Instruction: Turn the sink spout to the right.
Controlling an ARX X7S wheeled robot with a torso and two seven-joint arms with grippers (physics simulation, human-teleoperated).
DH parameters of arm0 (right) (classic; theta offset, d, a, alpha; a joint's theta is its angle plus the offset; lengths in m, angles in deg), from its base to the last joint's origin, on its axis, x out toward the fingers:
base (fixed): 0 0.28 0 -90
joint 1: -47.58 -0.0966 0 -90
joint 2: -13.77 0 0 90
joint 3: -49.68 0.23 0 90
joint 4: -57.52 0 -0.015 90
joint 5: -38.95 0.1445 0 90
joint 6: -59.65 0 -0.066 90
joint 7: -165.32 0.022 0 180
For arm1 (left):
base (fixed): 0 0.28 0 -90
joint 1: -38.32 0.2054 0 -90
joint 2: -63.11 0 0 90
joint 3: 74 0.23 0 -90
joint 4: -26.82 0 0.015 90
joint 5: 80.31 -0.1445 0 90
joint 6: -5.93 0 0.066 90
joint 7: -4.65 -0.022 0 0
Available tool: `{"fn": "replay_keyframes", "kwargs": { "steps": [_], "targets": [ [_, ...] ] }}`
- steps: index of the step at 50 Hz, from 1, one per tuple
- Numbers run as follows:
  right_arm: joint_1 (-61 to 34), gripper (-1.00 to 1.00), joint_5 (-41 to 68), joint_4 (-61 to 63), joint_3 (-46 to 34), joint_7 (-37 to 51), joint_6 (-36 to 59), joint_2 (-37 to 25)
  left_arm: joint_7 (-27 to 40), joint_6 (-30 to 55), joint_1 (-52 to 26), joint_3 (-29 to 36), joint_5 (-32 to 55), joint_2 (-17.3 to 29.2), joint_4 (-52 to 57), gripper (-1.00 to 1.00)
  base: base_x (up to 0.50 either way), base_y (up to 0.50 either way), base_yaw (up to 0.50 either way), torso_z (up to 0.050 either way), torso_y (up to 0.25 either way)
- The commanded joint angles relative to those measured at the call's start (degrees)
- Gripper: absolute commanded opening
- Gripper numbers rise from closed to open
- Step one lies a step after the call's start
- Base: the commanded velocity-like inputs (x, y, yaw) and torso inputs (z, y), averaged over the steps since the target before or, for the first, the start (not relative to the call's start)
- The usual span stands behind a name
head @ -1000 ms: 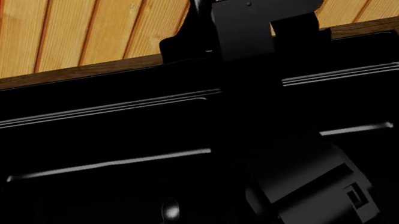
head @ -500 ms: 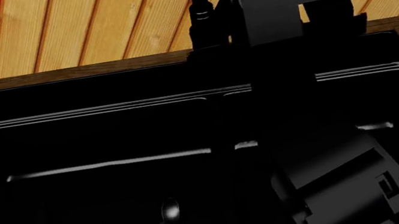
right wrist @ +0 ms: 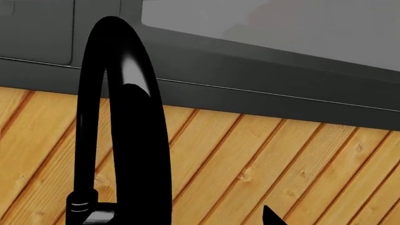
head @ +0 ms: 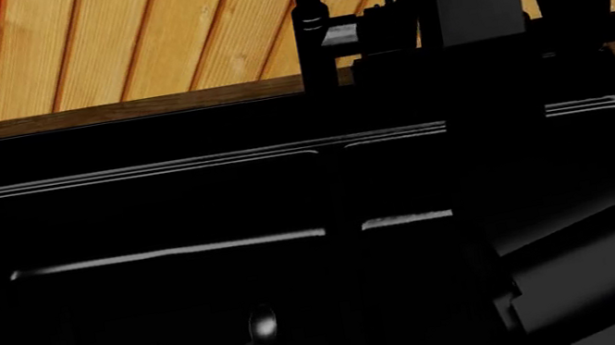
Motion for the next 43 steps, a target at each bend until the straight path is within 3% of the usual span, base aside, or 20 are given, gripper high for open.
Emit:
{"fn": "replay_keyframes", "kwargs": {
  "steps": [1, 4, 25, 43],
  "targets": [
    [-0.87, 1.0, -0.47, -1.48, 0.78, 0.75, 0.2, -1.35, 0.05, 0.31, -0.05, 2.03, -1.85, 0.34, 0.21, 1.0, 0.0, 0.0, 0.0, 0.0, 0.0],
    [-1.14, 1.0, -0.53, -2.24, 1.07, 0.87, 0.01, -1.59, -0.04, 0.47, -0.09, -0.39, 2.47, -0.43, -0.53, 1.0, 0.0, 0.0, 0.0, 0.0, 0.0],
    [-4.19, 1.0, -1.51, -13.16, 1.25, -0.42, -2.96, -1.73, 0.47, 0.55, -0.08, 0.76, 1.26, 0.04, 0.25, 1.0, 0.0, 0.0, 0.0, 0.0, 0.0],
    [-4.1, 1.0, -1.13, -12.62, 1.54, -0.41, -3.3, -2.14, 0.65, 0.16, -0.14, 0.89, 1.49, 0.23, -0.09, 1.0, 0.0, 0.0, 0.0, 0.0, 0.0]
  ]
}}
